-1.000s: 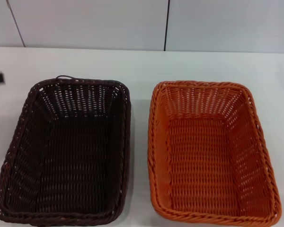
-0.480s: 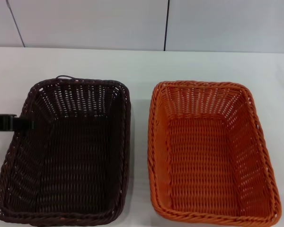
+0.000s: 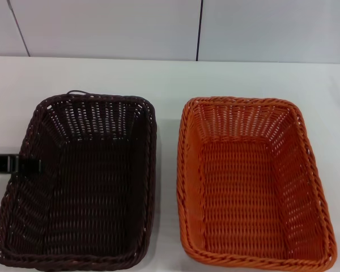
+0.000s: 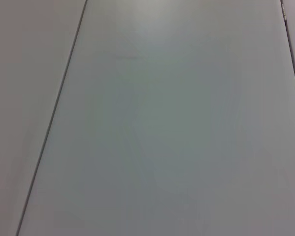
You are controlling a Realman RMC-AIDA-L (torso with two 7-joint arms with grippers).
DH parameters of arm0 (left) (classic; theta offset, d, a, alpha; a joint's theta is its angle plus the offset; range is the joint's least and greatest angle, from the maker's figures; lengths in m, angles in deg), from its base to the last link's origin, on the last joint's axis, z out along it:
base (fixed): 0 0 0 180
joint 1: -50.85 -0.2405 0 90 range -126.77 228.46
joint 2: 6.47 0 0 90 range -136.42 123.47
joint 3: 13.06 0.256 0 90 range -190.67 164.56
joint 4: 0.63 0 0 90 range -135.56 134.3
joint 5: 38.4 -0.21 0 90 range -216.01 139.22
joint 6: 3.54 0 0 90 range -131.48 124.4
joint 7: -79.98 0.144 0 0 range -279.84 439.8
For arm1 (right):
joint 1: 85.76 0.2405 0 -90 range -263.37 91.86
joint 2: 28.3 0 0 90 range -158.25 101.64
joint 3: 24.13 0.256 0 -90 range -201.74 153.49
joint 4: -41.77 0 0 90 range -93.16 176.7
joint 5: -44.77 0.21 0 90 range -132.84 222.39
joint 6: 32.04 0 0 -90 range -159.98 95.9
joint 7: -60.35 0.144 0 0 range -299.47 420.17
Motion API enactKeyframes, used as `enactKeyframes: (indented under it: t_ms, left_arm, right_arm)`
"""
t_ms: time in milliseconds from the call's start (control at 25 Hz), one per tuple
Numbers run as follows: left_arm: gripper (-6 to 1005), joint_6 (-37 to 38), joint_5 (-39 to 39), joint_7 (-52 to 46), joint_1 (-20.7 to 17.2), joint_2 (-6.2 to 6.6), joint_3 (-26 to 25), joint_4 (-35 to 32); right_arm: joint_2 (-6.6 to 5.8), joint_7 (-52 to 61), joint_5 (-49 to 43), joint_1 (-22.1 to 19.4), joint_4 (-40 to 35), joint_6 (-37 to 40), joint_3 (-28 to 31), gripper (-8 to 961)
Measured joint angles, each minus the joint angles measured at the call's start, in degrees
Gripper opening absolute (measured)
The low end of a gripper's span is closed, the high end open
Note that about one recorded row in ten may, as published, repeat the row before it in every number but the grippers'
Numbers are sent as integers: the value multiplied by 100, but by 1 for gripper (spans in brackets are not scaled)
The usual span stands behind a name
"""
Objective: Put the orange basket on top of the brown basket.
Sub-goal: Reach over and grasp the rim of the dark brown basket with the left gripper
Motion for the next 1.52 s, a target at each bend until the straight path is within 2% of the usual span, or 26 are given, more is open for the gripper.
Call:
enactKeyframes:
  t_ms: [480,720,1120,1240,1360,1520]
  left_arm:
    - [686,55,-147,-11,10,0,202,-185]
    - [444,45,-301,-17,31,-1,317,-147]
    - [235,16,-560,-33,118,13,407,18]
    - [214,-85,-591,123,159,17,357,67]
    - [193,-263,-516,631,240,18,58,180]
    - [193,-622,-100,1792,566,27,-910,96]
  right_arm:
    - [0,0,0,55,42,-6,-24,713]
    - [0,1,1,55,59,-6,-24,713]
    - [0,1,1,52,89,-12,-20,713]
    - [0,1,1,48,86,-14,-5,713]
    - [4,0,1,19,65,-15,13,713]
    - [17,1,1,-87,104,-15,20,713]
